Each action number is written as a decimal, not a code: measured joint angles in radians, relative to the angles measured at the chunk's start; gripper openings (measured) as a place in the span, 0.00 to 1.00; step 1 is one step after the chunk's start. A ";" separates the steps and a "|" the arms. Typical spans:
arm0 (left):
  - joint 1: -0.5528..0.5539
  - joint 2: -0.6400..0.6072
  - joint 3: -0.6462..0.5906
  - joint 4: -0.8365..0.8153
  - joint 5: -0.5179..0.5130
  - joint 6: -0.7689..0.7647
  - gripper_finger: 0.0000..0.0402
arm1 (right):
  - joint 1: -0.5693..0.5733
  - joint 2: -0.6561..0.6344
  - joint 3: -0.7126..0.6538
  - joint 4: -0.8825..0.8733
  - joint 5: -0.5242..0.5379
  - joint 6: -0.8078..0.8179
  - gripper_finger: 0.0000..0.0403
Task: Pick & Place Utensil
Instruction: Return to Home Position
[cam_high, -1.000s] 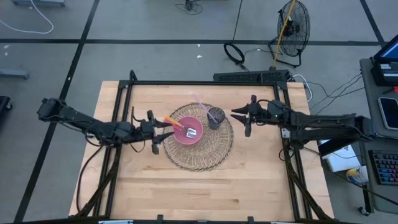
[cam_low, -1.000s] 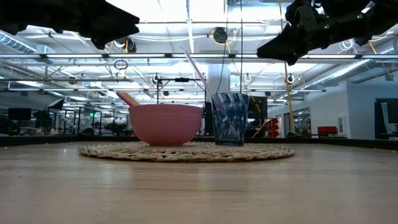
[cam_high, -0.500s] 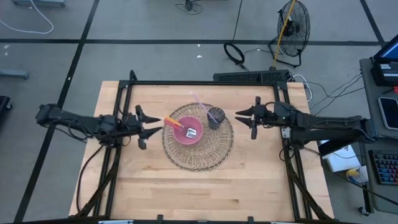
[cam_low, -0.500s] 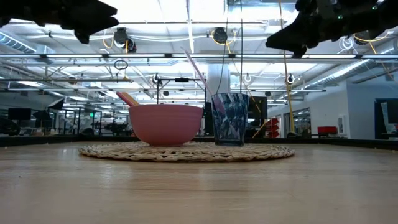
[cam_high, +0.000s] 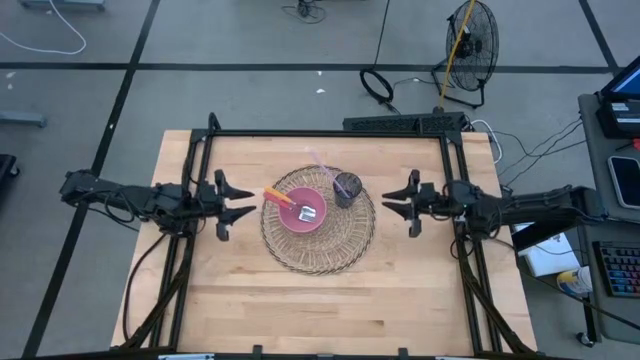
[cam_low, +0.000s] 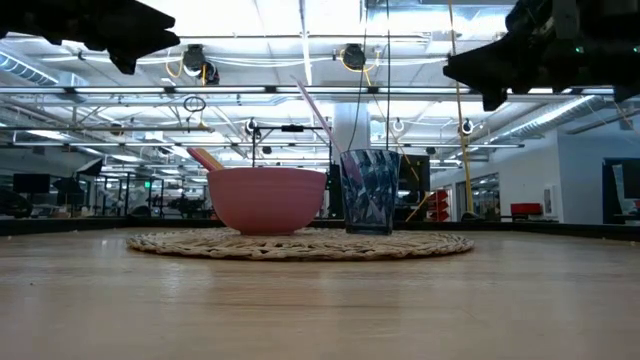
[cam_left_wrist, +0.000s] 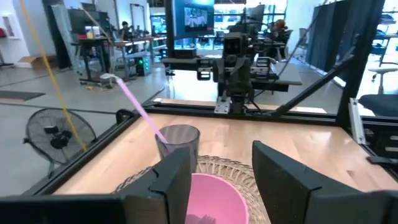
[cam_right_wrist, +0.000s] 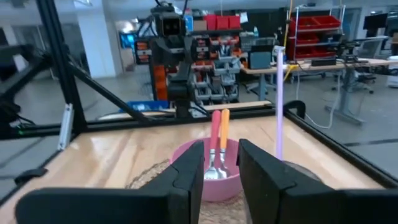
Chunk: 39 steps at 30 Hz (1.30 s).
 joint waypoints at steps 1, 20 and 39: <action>0.000 0.000 0.000 0.000 0.007 0.000 0.42 | 0.004 -0.003 -0.013 0.017 0.000 0.008 0.22; -0.030 0.001 0.000 0.000 0.083 0.020 0.42 | 0.193 -0.008 -0.031 0.036 0.165 -0.038 0.22; -0.130 0.001 -0.021 -0.026 -0.027 0.028 0.42 | 0.231 -0.210 -0.031 -0.223 0.289 -0.038 0.22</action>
